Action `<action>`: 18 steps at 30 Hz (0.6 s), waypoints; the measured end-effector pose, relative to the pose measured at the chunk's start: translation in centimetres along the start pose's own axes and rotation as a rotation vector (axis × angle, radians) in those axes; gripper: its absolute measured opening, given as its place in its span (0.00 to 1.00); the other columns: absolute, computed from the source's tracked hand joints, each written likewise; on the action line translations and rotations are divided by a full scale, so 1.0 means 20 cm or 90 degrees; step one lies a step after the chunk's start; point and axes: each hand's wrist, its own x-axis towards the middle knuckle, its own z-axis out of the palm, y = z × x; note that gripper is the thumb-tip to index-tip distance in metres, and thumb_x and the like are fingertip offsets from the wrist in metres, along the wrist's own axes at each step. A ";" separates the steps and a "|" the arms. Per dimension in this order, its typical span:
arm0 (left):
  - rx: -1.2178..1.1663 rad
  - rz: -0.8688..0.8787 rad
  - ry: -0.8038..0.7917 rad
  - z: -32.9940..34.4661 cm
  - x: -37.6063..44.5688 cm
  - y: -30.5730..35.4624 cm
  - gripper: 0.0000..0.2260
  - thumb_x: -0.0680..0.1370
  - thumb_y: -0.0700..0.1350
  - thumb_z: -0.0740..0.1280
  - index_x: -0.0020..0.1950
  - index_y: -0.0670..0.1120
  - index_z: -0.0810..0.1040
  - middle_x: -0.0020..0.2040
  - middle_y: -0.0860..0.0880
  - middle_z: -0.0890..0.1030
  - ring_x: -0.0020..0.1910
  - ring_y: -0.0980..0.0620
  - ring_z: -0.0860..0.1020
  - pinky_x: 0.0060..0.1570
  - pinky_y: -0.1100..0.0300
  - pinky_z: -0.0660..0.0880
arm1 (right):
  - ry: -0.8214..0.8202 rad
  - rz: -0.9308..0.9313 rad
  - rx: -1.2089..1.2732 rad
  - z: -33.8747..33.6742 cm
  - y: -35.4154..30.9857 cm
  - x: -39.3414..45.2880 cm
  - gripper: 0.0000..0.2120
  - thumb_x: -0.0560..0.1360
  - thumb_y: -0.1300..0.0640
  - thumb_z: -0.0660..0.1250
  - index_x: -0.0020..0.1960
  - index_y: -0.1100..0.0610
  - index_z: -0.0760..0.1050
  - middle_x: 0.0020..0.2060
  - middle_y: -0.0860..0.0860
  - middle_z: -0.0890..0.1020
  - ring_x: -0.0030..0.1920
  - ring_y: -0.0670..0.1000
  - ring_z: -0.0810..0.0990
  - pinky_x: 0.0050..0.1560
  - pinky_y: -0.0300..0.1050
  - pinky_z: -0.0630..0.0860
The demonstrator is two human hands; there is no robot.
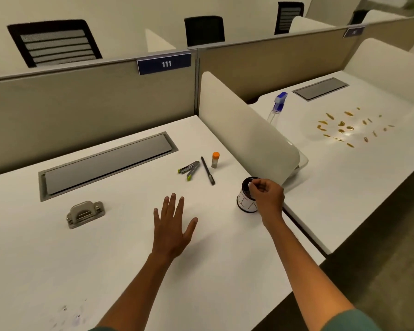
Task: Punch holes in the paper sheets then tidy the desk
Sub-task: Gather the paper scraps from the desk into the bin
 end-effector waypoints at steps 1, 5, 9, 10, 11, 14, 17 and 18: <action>-0.003 0.005 -0.002 0.01 0.02 0.03 0.33 0.80 0.64 0.52 0.80 0.50 0.49 0.80 0.49 0.45 0.79 0.50 0.40 0.76 0.44 0.43 | 0.003 -0.004 -0.017 -0.02 0.01 0.03 0.05 0.70 0.61 0.73 0.40 0.51 0.81 0.36 0.47 0.84 0.40 0.45 0.83 0.42 0.37 0.78; -0.003 0.019 -0.008 0.07 0.10 0.14 0.33 0.80 0.63 0.54 0.80 0.50 0.49 0.80 0.49 0.45 0.79 0.50 0.41 0.77 0.44 0.43 | -0.016 -0.056 -0.091 -0.07 0.05 0.15 0.03 0.71 0.63 0.72 0.43 0.56 0.81 0.36 0.49 0.84 0.37 0.43 0.82 0.36 0.23 0.72; 0.005 0.024 -0.014 0.12 0.15 0.22 0.33 0.80 0.63 0.54 0.80 0.50 0.49 0.80 0.50 0.44 0.79 0.50 0.40 0.77 0.45 0.42 | -0.047 -0.111 -0.149 -0.08 0.08 0.21 0.03 0.72 0.64 0.71 0.44 0.58 0.81 0.36 0.49 0.83 0.36 0.43 0.80 0.36 0.22 0.71; 0.005 0.024 -0.018 0.13 0.15 0.23 0.33 0.80 0.63 0.54 0.80 0.50 0.49 0.80 0.49 0.44 0.79 0.50 0.40 0.77 0.45 0.42 | -0.056 -0.122 -0.164 -0.08 0.09 0.23 0.02 0.72 0.64 0.71 0.44 0.59 0.81 0.36 0.50 0.83 0.36 0.43 0.80 0.36 0.22 0.71; 0.008 0.025 -0.019 0.13 0.16 0.24 0.32 0.80 0.63 0.53 0.80 0.50 0.49 0.80 0.49 0.44 0.79 0.50 0.40 0.77 0.44 0.42 | -0.065 -0.132 -0.180 -0.08 0.10 0.23 0.02 0.73 0.64 0.70 0.45 0.59 0.81 0.37 0.51 0.83 0.36 0.45 0.80 0.37 0.23 0.71; 0.019 0.028 -0.020 0.15 0.17 0.27 0.32 0.80 0.63 0.53 0.80 0.50 0.48 0.80 0.49 0.44 0.79 0.50 0.40 0.77 0.44 0.43 | -0.098 -0.153 -0.240 -0.08 0.12 0.26 0.04 0.75 0.65 0.68 0.48 0.61 0.81 0.42 0.54 0.85 0.43 0.51 0.82 0.47 0.35 0.76; 0.019 0.028 -0.020 0.17 0.17 0.28 0.32 0.80 0.63 0.53 0.80 0.50 0.48 0.80 0.49 0.44 0.79 0.50 0.40 0.77 0.44 0.43 | -0.120 -0.162 -0.287 -0.08 0.14 0.28 0.07 0.76 0.65 0.66 0.50 0.62 0.82 0.45 0.56 0.85 0.47 0.54 0.82 0.52 0.43 0.78; 0.020 0.028 -0.021 0.17 0.17 0.28 0.32 0.80 0.63 0.53 0.80 0.50 0.49 0.80 0.49 0.45 0.79 0.50 0.40 0.77 0.44 0.43 | -0.119 -0.164 -0.288 -0.08 0.14 0.28 0.06 0.76 0.65 0.66 0.49 0.62 0.82 0.45 0.56 0.85 0.47 0.54 0.82 0.51 0.43 0.78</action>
